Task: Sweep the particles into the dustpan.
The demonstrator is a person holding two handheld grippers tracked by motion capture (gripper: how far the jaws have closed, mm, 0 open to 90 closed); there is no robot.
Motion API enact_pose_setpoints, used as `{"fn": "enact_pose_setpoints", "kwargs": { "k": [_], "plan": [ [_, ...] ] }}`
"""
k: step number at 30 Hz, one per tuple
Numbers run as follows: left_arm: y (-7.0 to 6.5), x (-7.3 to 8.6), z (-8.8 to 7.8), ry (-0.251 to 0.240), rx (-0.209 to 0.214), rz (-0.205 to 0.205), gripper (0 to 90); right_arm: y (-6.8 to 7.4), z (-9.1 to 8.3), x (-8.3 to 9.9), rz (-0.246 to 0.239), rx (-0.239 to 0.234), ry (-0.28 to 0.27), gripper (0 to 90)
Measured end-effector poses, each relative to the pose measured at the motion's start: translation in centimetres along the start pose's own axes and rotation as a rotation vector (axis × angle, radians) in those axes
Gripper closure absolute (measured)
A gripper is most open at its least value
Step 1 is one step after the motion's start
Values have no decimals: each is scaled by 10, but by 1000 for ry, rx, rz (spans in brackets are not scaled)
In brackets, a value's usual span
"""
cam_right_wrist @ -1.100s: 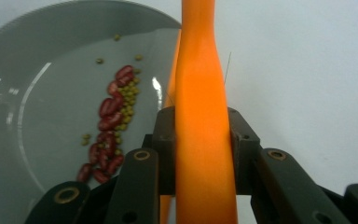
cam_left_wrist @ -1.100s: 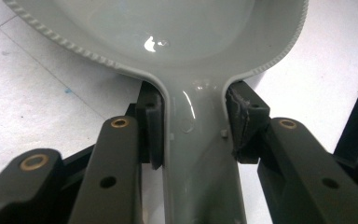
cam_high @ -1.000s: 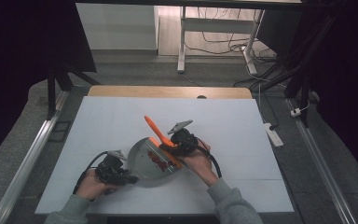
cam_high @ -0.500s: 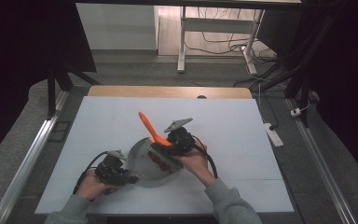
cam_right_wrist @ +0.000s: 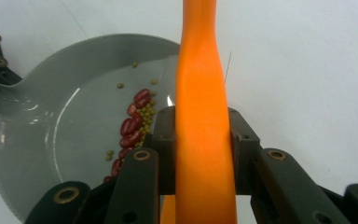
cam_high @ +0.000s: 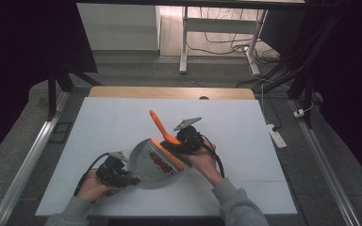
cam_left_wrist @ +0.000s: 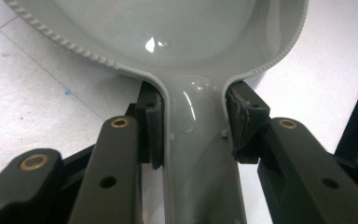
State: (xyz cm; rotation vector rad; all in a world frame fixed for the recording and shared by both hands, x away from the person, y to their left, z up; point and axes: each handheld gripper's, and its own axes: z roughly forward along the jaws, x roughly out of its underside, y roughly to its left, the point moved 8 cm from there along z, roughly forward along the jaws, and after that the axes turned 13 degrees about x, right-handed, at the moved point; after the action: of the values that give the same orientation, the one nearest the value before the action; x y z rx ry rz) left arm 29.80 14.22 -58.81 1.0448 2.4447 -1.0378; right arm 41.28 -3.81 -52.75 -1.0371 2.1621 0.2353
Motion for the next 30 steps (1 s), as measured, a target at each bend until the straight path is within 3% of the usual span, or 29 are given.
{"fn": "enact_pose_setpoints", "kwargs": {
  "k": [10, 25, 30],
  "plan": [
    [-1, -2, 0, -15, -1, 9, 615, -12, -8, 5, 15, 15, -18, 707],
    [-2, -5, -5, -76, -24, 3, 615, -33, -43, 15, 42, 23, -99, 707],
    [-1, -6, -10, -122, -34, -12, 615, -41, -57, 18, 41, 31, -131, 706]
  ]
}}
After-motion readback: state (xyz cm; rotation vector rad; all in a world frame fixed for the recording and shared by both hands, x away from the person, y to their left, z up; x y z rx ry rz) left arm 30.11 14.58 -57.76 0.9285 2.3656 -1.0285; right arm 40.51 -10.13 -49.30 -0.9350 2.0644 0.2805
